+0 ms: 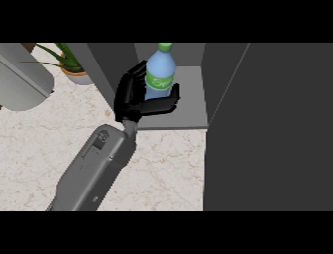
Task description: Pick up the bottled water, place it into the cabinet and close the cabinet
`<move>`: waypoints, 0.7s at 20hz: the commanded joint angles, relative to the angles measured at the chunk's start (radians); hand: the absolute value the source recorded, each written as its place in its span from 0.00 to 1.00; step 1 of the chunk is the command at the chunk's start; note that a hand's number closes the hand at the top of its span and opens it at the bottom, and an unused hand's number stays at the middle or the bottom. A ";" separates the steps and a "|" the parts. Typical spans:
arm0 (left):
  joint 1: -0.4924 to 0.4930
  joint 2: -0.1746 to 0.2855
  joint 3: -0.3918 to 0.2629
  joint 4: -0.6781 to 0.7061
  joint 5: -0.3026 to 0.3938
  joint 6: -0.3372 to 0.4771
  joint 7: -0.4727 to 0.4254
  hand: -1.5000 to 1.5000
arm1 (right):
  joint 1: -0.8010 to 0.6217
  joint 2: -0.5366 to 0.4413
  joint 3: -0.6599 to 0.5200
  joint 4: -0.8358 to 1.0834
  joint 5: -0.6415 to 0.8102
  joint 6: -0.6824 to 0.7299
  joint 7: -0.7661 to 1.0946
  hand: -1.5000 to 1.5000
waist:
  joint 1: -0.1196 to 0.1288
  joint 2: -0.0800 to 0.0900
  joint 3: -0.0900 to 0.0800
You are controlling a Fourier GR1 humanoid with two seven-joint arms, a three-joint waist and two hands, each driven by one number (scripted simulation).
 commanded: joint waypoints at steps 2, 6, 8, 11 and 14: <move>-0.198 -0.003 -0.025 0.203 0.014 0.099 -0.039 1.00 | -0.033 0.002 0.003 -0.010 -0.005 -0.022 0.035 0.00 | -0.013 0.004 0.000; -0.316 0.024 0.068 0.336 -0.016 0.077 -0.010 1.00 | 0.001 0.004 0.028 -0.008 0.006 -0.008 0.008 0.00 | -0.010 0.003 0.000; -0.372 0.000 0.079 0.465 -0.029 0.088 -0.074 1.00 | -0.069 0.012 0.003 0.059 0.006 -0.009 -0.006 0.00 | -0.018 0.010 0.001; -0.396 -0.003 0.097 0.556 -0.022 0.121 -0.130 1.00 | -0.009 -0.037 -0.034 0.007 -0.055 0.031 0.002 0.00 | -0.026 0.009 0.000; -0.456 -0.003 0.055 0.644 -0.017 0.161 -0.129 1.00 | -0.071 -0.018 -0.022 0.030 -0.036 0.000 0.032 0.00 | -0.037 0.014 0.000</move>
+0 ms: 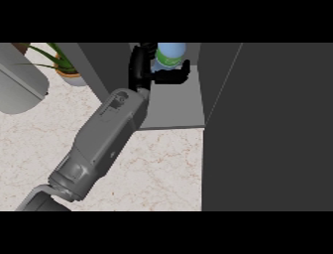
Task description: Pick up the bottled water, place it into the cabinet and close the cabinet
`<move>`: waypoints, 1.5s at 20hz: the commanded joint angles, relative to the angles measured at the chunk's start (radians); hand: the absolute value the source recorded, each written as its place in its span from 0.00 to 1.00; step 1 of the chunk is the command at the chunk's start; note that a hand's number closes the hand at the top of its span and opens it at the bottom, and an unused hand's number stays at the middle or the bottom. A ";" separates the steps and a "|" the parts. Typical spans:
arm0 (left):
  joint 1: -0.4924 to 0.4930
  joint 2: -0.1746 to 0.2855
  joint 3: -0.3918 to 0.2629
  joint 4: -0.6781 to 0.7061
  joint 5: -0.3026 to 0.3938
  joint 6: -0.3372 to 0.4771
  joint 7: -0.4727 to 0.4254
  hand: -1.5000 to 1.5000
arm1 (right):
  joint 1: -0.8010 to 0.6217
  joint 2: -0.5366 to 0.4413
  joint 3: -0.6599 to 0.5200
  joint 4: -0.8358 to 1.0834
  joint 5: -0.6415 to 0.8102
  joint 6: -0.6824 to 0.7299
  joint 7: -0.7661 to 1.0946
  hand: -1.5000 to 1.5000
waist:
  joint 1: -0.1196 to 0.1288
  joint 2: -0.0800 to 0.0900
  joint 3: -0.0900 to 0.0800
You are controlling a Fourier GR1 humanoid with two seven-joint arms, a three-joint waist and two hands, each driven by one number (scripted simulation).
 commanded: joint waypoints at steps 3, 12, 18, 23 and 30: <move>-0.070 0.019 0.061 0.235 -0.026 -0.012 -0.093 1.00 | 0.012 -0.020 -0.015 0.015 -0.017 0.035 -0.030 0.00 | -0.017 0.012 0.000; -0.128 0.054 0.046 0.394 -0.105 0.078 -0.139 1.00 | 0.015 -0.008 0.011 0.059 0.018 0.034 -0.049 0.00 | -0.022 0.015 0.001; -0.135 0.063 0.045 0.470 -0.136 0.169 -0.164 1.00 | -0.026 -0.004 0.012 0.045 0.013 0.024 -0.034 0.00 | -0.029 0.021 0.000; -0.124 0.049 0.048 0.490 -0.147 0.220 -0.188 0.00 | 0.010 -0.032 -0.018 0.029 -0.021 0.041 -0.033 0.00 | -0.026 0.017 0.000; -0.108 0.071 0.059 0.514 -0.146 0.198 -0.187 0.00 | -0.003 -0.033 -0.015 0.050 0.002 0.054 -0.065 0.00 | -0.025 0.018 0.000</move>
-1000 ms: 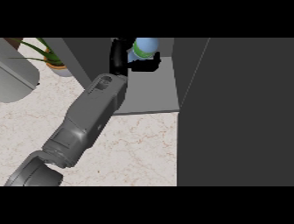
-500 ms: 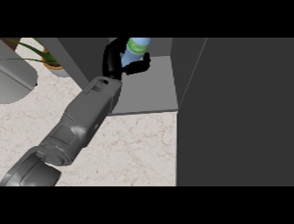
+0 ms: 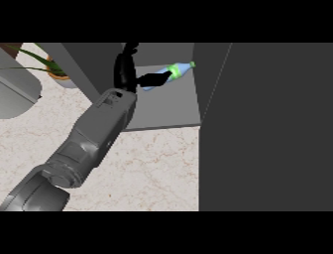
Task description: Pick up the bottled water, place it into the cabinet and close the cabinet
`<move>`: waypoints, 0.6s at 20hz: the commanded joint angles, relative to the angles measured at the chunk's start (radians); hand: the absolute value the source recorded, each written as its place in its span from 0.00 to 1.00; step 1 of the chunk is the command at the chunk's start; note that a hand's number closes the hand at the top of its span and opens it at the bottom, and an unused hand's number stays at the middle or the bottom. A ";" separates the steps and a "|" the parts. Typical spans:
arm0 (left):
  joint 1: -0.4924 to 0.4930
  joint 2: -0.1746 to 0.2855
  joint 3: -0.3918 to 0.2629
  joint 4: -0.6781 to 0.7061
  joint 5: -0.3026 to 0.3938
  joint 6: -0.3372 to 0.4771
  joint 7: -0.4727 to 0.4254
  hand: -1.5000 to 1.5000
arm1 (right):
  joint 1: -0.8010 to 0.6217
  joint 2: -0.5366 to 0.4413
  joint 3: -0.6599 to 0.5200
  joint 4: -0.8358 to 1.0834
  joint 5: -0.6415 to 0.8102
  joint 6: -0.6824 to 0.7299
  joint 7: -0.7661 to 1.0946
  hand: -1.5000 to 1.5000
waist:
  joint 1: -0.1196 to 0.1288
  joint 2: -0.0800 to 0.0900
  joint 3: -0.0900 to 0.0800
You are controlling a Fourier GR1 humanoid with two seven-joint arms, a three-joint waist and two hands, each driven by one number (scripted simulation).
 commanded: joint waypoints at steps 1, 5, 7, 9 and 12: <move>0.019 0.054 -0.014 0.040 -0.025 -0.018 0.003 0.00 | 0.018 0.000 0.010 0.041 0.017 0.028 -0.052 0.00 | 0.001 0.008 -0.005; 0.046 0.075 0.002 0.028 -0.013 -0.043 -0.034 0.00 | 0.011 -0.012 -0.009 -0.008 -0.009 0.008 -0.001 0.00 | 0.005 0.010 -0.006; 0.026 0.083 0.023 0.002 0.005 -0.076 -0.037 0.00 | -0.023 0.020 0.020 0.021 0.014 -0.004 -0.018 0.00 | 0.012 0.009 -0.006; 0.059 0.088 0.049 -0.035 0.029 -0.133 -0.103 0.00 | -0.006 0.001 -0.002 0.021 0.007 0.013 -0.038 0.00 | 0.014 0.007 -0.006; 0.102 0.044 0.081 -0.093 0.056 -0.172 -0.202 0.00 | 0.036 0.016 0.038 -0.015 0.043 -0.013 -0.025 0.00 | 0.027 -0.002 -0.006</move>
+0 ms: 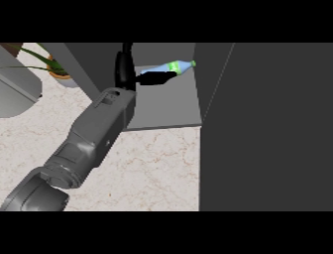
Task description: Pick up the bottled water, place it into the cabinet and close the cabinet
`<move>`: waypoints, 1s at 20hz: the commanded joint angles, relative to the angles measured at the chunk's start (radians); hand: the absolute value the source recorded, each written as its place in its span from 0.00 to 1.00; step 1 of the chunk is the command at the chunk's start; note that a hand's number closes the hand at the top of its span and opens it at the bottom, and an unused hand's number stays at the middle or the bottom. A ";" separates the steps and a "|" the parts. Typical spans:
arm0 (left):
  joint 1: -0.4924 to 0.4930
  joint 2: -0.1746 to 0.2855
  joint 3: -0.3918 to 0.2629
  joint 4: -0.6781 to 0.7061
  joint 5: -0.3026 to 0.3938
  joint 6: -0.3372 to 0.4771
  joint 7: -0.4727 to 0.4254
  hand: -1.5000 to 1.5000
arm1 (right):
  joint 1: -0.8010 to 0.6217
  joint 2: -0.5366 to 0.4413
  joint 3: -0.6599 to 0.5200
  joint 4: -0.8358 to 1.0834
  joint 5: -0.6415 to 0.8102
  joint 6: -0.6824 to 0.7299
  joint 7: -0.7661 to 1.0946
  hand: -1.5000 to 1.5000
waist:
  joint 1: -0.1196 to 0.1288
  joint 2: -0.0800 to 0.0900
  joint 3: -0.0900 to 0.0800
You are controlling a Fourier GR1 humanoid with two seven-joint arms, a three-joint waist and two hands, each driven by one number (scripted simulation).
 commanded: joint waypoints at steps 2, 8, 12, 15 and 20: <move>0.088 0.023 0.050 -0.055 0.038 -0.127 -0.124 0.00 | -0.015 -0.020 -0.049 -0.030 -0.042 -0.006 0.024 0.00 | 0.031 -0.005 -0.003; 0.135 0.038 0.064 -0.112 0.048 -0.278 -0.186 0.00 | 0.034 0.001 -0.002 -0.001 0.026 -0.004 -0.035 0.00 | 0.048 -0.015 -0.003; 0.154 0.032 0.053 -0.189 0.057 -0.308 -0.159 0.00 | 0.039 -0.007 -0.010 -0.097 0.009 -0.042 0.033 0.00 | 0.067 -0.023 -0.003; 0.204 -0.008 0.022 -0.249 0.059 -0.289 -0.181 0.00 | 0.055 0.005 -0.002 -0.103 -0.009 -0.058 0.052 0.00 | 0.078 -0.027 -0.002; 0.301 0.000 -0.028 -0.355 0.115 -0.350 -0.168 0.00 | 0.071 -0.002 -0.001 -0.093 0.002 -0.044 0.027 0.00 | 0.099 -0.035 -0.002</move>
